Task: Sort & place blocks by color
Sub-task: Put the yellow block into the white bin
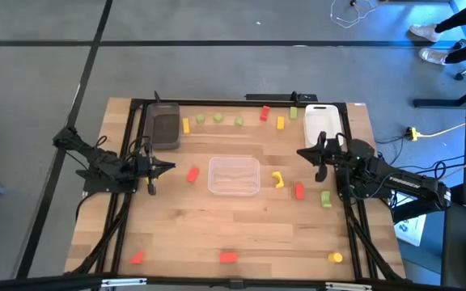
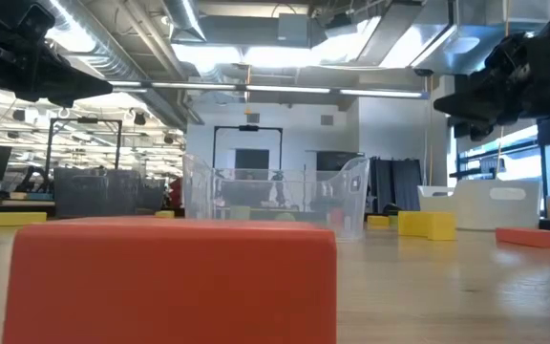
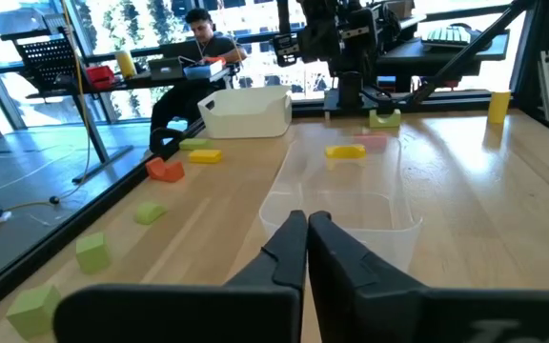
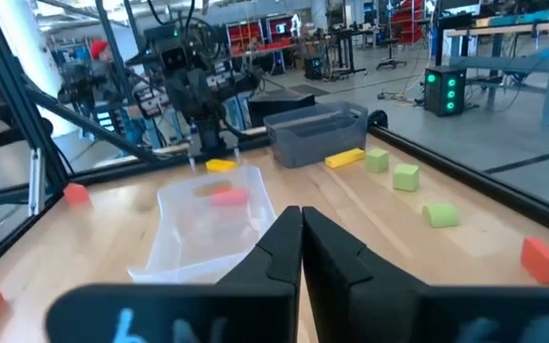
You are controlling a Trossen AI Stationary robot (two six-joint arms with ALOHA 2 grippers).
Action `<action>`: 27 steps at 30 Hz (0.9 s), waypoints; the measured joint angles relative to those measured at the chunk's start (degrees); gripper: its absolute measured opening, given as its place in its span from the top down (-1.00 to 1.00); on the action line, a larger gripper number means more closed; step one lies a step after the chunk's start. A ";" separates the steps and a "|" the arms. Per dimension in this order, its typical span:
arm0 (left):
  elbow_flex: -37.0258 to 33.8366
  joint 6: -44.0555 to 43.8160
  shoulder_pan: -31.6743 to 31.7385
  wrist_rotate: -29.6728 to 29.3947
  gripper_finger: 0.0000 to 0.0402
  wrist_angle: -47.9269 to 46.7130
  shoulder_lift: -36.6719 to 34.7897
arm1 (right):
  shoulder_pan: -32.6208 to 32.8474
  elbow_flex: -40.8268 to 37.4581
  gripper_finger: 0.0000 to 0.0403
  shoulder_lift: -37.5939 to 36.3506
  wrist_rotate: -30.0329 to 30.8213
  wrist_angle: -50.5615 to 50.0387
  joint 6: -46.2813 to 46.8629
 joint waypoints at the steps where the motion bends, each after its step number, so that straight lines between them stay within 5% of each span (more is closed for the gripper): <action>1: -0.02 -0.02 0.01 0.00 0.95 -0.01 0.02 | 0.00 0.00 0.93 0.00 -0.02 0.17 0.08; 12: -0.02 -0.02 0.02 0.01 0.88 0.00 0.01 | 0.00 3.54 0.98 0.06 -1.59 -2.59 3.02; 19: 0.00 -0.02 0.00 0.00 0.92 0.00 0.02 | 0.00 16.35 0.99 3.75 -1.56 -13.79 -1.93; 27: 0.00 -0.02 0.00 0.00 0.97 -0.02 0.00 | 0.01 33.35 1.00 17.50 -4.12 -32.05 -9.51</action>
